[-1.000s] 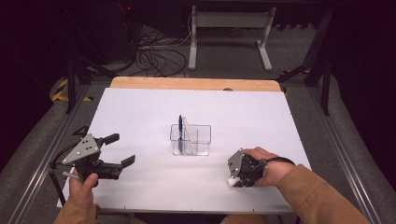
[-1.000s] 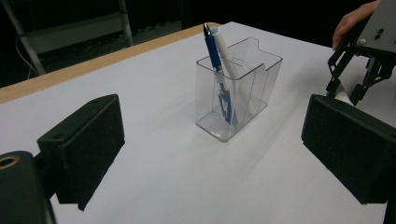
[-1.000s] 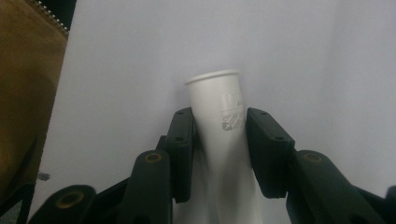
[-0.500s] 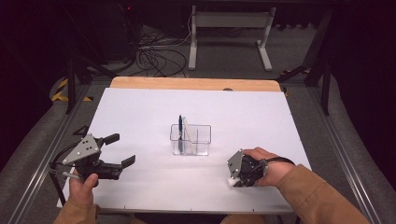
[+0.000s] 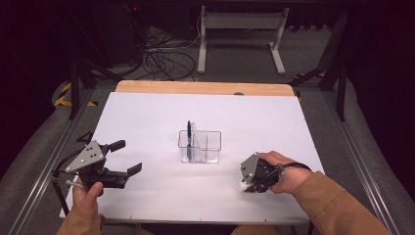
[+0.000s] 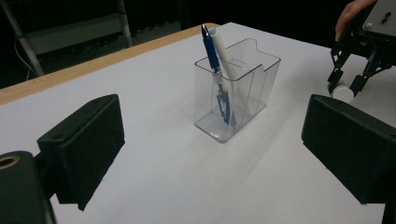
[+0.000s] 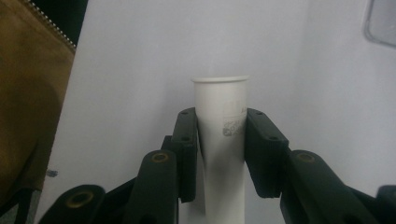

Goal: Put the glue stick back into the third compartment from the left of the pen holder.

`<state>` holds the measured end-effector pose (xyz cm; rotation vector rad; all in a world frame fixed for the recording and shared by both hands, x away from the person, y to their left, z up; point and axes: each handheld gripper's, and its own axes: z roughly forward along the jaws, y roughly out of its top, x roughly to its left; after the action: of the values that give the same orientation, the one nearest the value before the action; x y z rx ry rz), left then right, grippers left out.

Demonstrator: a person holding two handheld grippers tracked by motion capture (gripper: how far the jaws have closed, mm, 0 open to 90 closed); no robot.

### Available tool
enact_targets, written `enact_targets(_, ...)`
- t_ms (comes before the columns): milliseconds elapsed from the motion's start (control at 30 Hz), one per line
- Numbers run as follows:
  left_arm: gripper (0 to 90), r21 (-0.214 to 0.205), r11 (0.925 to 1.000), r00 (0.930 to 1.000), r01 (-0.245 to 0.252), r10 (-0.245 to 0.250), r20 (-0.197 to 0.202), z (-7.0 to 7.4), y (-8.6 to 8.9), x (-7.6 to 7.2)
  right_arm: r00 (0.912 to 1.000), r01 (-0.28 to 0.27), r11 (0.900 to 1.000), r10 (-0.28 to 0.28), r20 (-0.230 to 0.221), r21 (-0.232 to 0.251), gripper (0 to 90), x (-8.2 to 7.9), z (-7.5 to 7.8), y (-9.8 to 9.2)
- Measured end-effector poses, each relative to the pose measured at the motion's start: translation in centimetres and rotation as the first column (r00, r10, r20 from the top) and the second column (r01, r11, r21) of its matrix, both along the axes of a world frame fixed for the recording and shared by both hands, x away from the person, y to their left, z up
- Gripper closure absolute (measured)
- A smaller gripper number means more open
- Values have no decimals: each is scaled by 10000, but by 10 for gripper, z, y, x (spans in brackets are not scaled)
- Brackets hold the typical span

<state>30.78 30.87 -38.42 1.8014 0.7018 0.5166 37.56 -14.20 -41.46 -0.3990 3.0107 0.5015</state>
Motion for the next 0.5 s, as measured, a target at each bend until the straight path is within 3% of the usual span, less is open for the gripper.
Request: enact_targets(500,68,-9,10000,10000,-9,9,5,0,0,0,9990,442,9915,-432,-107,1220,674,0,28,-3)
